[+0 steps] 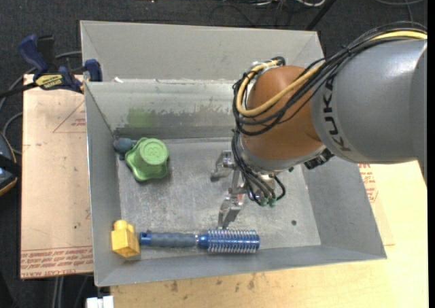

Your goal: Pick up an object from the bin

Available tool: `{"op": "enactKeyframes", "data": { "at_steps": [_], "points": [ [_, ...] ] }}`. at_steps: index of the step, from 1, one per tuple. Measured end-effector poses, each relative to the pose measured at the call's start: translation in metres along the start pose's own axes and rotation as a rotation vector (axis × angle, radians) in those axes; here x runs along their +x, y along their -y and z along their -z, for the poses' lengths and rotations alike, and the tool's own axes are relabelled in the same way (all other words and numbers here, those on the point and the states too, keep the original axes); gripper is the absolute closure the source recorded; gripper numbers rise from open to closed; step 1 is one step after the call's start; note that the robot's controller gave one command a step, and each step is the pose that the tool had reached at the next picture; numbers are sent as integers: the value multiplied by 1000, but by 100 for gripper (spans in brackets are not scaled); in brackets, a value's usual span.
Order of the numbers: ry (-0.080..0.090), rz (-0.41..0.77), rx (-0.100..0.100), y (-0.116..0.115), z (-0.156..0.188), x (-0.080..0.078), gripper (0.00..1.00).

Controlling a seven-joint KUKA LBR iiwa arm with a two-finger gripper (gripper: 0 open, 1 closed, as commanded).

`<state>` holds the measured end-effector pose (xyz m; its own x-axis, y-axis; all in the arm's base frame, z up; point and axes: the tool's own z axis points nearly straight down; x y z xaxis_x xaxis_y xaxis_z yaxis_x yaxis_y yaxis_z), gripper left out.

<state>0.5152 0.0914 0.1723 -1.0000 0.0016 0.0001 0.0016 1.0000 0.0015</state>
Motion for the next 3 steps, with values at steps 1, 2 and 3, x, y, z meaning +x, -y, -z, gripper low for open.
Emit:
{"op": "enactKeyframes", "data": {
  "at_steps": [1,2,3],
  "points": [
    [-4,388,1,31,-60,32,0],
    [19,262,2,18,-96,23,0],
    [13,261,0,17,-96,25,100]
  ]
}}
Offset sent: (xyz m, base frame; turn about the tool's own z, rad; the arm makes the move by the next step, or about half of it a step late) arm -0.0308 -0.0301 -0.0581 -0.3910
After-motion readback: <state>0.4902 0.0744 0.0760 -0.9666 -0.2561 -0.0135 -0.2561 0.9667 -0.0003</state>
